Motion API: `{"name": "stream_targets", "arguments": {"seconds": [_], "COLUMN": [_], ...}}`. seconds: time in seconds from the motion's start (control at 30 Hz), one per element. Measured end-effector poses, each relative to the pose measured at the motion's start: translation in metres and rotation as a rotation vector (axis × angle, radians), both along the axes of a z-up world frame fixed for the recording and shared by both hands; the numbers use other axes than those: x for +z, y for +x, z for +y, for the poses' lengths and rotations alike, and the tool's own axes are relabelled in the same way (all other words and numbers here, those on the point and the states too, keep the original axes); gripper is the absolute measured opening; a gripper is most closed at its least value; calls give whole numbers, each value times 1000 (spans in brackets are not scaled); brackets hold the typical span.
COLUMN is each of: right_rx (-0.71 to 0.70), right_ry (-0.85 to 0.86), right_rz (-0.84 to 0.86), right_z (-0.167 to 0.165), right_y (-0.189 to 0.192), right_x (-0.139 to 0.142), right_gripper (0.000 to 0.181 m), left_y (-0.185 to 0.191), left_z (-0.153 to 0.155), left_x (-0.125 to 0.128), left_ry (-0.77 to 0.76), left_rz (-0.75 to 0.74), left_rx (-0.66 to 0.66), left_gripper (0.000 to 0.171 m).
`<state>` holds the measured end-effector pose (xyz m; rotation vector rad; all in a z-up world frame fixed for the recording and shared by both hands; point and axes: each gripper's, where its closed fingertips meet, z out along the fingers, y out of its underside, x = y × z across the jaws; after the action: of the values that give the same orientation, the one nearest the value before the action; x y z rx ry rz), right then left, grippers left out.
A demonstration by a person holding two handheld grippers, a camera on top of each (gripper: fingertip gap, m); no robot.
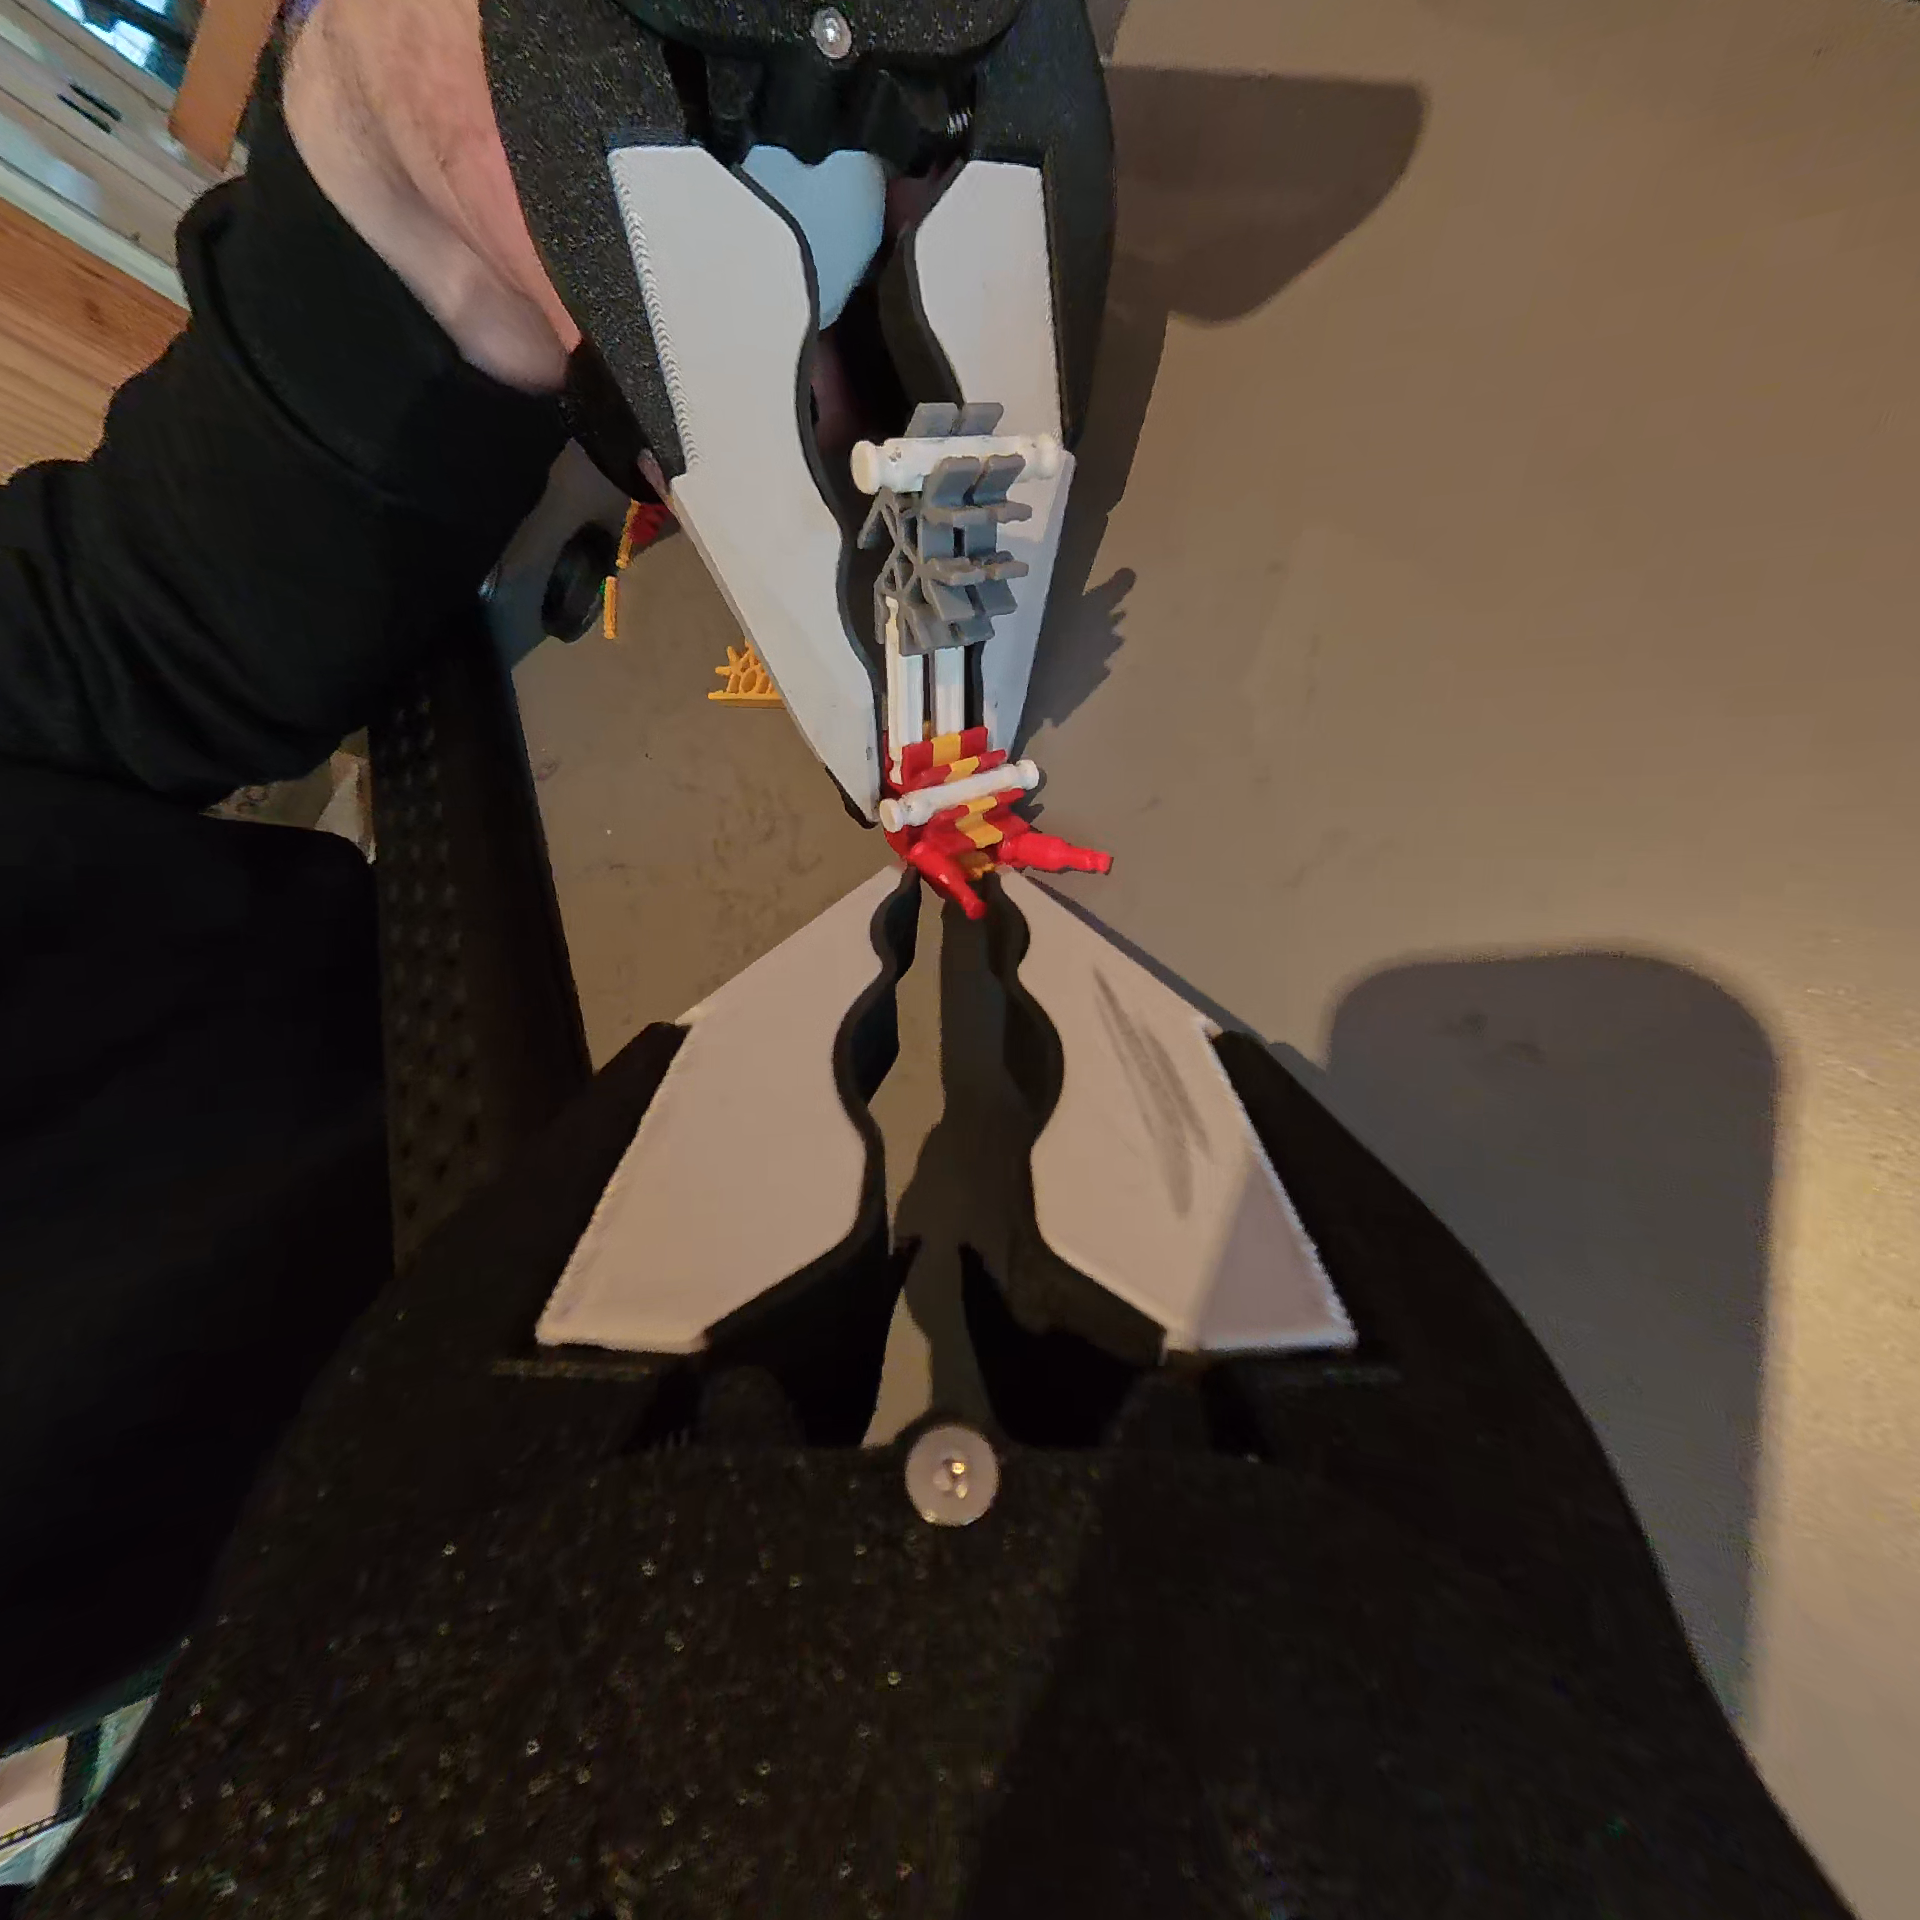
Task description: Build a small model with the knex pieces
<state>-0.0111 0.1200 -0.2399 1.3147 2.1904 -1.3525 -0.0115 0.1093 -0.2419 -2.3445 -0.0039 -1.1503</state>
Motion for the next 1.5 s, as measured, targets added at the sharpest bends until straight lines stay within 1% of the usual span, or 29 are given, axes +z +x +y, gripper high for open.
{"name": "stream_targets", "arguments": {"seconds": [0.13, 0.47, 0.73, 0.87, 0.93, 1.0, 1.1, 1.23, 1.37, 1.5], "right_rx": [-10, -36, -47, -48, -56, -81, -91, -105, -140, -183], "right_ry": [-9, -72, -44, 95, 112, 91, 102, 90, 140, 166], "right_rz": [-6, -110, -130, -12, 54, 73, 107, 109, 143, 125], "right_z": [1, 2, 2, 3, 3, 4, 4, 5, 7, 8], "right_y": [-1, -4, -7, -6, -4, -4, -4, -5, -6, -7], "right_x": [0, -1, -4, -3, -2, -2, 0, 1, 0, 0], "right_gripper": [10, 8, 11, 14, 15, 15, 14, 13, 14, 13], "left_y": [0, -1, -2, -2, -1, -2, -1, -1, -2, -2], "left_z": [0, 1, 1, 1, 0, 1, 1, 1, 2, 2], "left_x": [0, 0, -1, 0, 0, 0, 0, 0, 0, 0], "left_ry": [-1, -5, 2, 5, 4, 0, -4, -5, -7, -6], "left_rz": [-3, 0, 10, 11, 8, 1, -6, -9, -13, -10], "left_rx": [2, 8, 1, 6, 7, 7, 2, 3, 6, 6], "left_gripper": [16, 16, 16, 16, 17, 16, 17, 17, 16, 16]}}
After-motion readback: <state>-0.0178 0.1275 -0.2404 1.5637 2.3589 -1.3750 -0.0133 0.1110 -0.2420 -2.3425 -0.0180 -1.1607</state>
